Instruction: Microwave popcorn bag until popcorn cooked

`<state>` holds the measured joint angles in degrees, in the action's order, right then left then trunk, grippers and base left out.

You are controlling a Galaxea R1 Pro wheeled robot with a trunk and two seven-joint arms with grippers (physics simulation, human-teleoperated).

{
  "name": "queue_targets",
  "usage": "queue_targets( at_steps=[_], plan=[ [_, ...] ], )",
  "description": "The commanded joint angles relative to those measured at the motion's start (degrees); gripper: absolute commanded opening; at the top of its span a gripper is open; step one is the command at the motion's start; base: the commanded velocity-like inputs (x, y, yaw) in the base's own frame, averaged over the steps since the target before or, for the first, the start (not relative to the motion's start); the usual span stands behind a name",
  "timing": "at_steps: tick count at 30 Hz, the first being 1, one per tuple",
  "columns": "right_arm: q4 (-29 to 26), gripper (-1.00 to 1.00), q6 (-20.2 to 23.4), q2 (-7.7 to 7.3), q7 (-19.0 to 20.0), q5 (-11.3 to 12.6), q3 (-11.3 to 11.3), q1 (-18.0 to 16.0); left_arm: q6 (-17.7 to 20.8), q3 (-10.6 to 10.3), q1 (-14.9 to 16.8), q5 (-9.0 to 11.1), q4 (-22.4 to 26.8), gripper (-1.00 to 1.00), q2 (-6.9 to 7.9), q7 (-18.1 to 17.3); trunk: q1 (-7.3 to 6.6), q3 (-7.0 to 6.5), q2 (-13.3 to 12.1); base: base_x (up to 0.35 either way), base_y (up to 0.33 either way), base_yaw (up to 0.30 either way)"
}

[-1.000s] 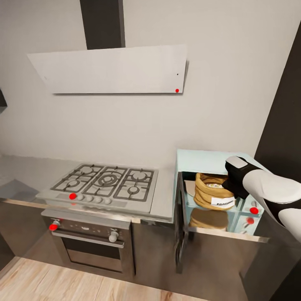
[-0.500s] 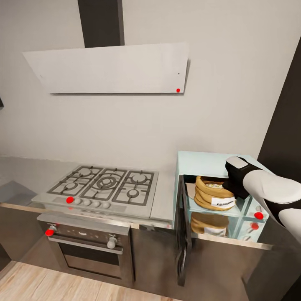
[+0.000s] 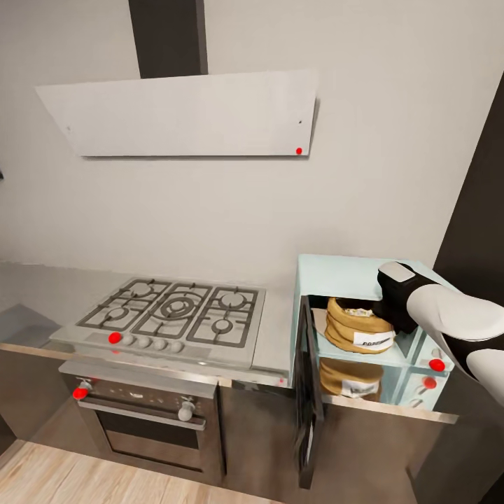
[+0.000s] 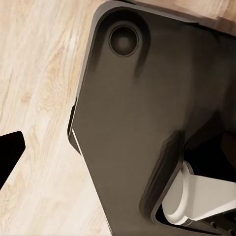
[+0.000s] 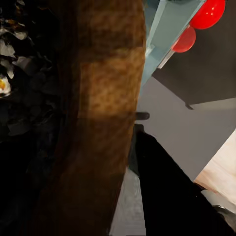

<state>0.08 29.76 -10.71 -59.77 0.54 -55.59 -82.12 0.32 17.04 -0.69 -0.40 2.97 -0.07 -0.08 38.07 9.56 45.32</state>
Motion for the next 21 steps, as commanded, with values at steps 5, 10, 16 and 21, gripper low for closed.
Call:
queue_targets(
  at_steps=[5,10,16,21],
  plan=[
    [0.01,1.00,0.38,-0.01,-0.17,0.06,0.05,-0.06,0.03,0.19,-0.02,-0.04,0.11,1.00,-0.01,-0.01,0.01,0.07,0.06,0.000,0.000,0.000],
    [0.01,1.00,0.38,-0.01,-0.17,0.06,0.05,-0.06,0.03,0.19,-0.02,-0.04,0.11,1.00,-0.01,-0.01,0.01,0.07,0.06,0.000,0.000,0.000],
    [0.01,1.00,0.38,-0.06,-0.17,0.07,0.05,-0.06,0.03,0.19,-0.02,-0.04,0.11,1.00,-0.01,-0.01,0.01,0.06,0.06,0.000,0.000,0.000],
    [-0.09,1.00,0.38,-0.10,-0.17,0.08,0.05,-0.06,0.03,0.19,-0.02,-0.03,0.11,1.00,-0.01,-0.01,0.01,-0.13,0.06,0.000,0.000,0.000]
  ],
)
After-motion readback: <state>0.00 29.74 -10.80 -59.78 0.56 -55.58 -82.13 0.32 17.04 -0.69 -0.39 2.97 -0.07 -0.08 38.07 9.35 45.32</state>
